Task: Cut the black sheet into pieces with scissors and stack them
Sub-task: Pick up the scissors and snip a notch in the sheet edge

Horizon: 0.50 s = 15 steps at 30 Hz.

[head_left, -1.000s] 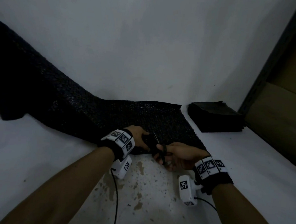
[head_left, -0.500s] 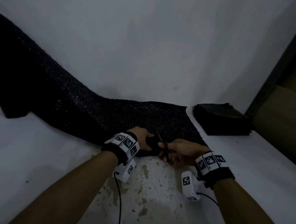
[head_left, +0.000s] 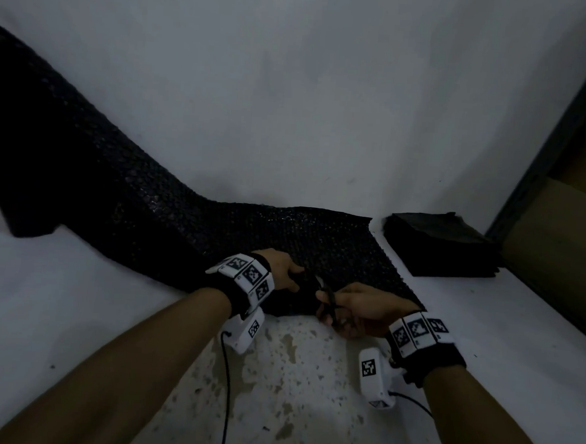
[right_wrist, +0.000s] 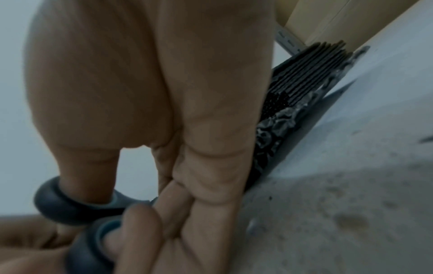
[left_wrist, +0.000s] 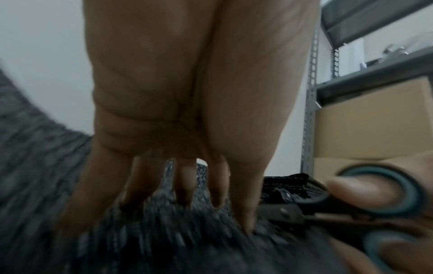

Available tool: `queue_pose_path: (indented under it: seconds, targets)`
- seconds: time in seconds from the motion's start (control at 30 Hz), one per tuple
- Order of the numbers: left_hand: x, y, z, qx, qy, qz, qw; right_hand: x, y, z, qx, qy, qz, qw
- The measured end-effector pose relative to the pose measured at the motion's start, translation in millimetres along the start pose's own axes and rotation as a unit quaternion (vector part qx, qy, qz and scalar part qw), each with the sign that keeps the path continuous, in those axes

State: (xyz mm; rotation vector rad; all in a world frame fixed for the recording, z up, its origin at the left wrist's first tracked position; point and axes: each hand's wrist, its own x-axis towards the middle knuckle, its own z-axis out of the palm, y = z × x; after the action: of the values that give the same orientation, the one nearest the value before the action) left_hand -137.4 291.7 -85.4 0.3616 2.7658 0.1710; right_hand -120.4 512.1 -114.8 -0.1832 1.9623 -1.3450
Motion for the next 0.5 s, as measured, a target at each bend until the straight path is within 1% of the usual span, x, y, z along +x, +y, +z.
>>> queue_pose_path:
  seconds: [0.07,0.13,0.17,0.27,0.5]
  targets:
    - [3.8,-2.8,-10.0,-0.002,0.024,-0.005,1.000,-0.1,0.9,-1.3,-0.002,-0.002,0.001,1.000]
    - [9.0,-5.8,-12.7,0.005,0.058,-0.027,0.998,0.5,2.9,-3.7,-0.001,-0.005,0.005,1.000]
    - [11.6,-7.0,-11.6,0.008,0.059,-0.032,0.998,0.6,3.0,-4.0,-0.003,-0.005,0.008,1.000]
    - [17.5,-10.2,-3.0,0.007,0.024,-0.021,0.999,-1.1,0.5,-2.8,-0.006,-0.004,0.017,1.000]
    - [21.4,-14.7,2.5,0.075,0.004,-0.006,0.997,1.0,-14.2,-3.4,0.024,-0.023,0.034,0.999]
